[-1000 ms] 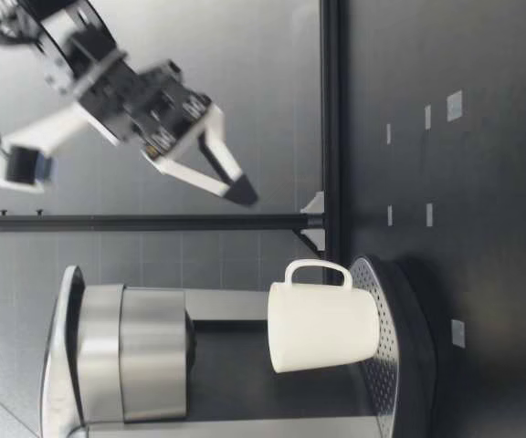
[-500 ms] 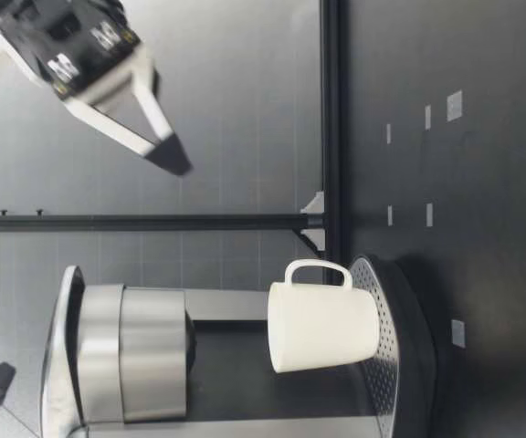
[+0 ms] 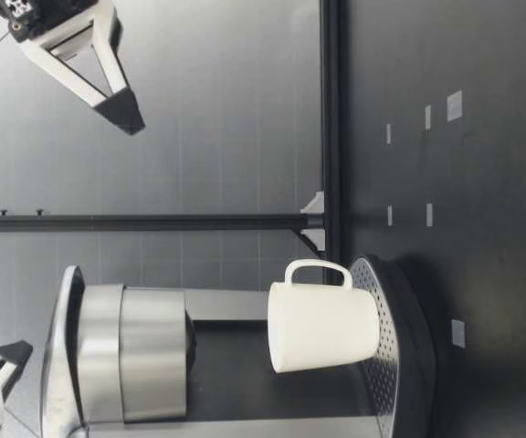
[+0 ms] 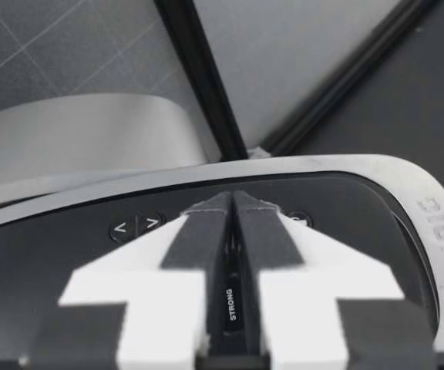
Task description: Place the coffee capsule inside the capsule container, then place the cup onto the center of the cup tray.
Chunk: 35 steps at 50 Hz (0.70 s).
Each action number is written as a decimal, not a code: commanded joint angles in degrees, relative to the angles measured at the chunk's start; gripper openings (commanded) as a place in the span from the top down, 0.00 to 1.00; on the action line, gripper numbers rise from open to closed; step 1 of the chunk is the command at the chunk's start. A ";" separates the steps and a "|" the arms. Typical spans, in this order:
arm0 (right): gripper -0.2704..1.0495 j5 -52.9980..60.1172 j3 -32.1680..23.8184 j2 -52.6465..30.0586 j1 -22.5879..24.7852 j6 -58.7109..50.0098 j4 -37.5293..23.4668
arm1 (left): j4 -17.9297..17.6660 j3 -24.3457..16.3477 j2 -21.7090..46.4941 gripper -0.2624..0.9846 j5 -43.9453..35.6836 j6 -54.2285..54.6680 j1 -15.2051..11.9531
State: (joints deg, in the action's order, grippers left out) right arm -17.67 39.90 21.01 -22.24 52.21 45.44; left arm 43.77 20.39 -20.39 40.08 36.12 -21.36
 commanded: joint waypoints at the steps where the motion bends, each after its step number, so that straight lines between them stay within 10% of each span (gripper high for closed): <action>1: 0.50 0.53 -0.53 1.05 0.79 0.00 0.18 | 0.18 -1.67 -0.35 0.71 0.35 -0.09 -0.18; 35: 0.50 3.34 0.44 1.23 1.49 0.62 0.18 | -0.79 0.44 -0.09 0.71 0.88 -0.09 -1.23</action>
State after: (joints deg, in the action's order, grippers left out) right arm -15.21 40.96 21.09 -21.01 52.82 45.44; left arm 43.33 21.36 -20.13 41.22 36.04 -22.32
